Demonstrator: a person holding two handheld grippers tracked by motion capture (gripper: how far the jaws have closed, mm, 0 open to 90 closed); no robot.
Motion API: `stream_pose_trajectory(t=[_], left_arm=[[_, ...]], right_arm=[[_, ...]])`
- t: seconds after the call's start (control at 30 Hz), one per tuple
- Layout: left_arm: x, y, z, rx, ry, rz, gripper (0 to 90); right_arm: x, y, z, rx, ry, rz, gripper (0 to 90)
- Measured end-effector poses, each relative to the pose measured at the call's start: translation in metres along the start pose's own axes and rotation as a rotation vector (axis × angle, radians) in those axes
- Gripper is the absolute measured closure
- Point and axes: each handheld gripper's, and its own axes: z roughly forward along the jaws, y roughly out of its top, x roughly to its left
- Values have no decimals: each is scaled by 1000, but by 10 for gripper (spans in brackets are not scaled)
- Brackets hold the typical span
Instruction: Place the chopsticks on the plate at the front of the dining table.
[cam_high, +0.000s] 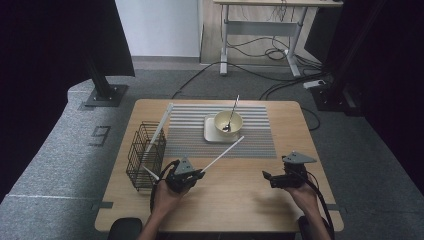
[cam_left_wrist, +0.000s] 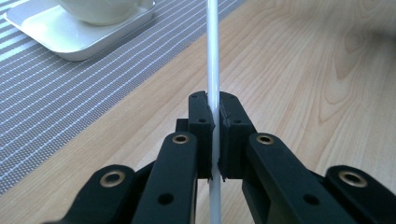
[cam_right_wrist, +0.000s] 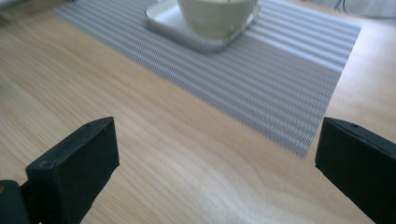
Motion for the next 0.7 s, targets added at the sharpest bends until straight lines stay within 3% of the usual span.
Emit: stream_pose_trajectory(t=[0.3, 0.7], left_arm=[[5, 8, 5, 15, 22, -22, 849], [15, 22, 23, 52, 65, -44, 849]], right_arm=[[-5, -24, 11, 46, 10, -3, 0], [-7, -42, 30, 114, 37, -3, 0]])
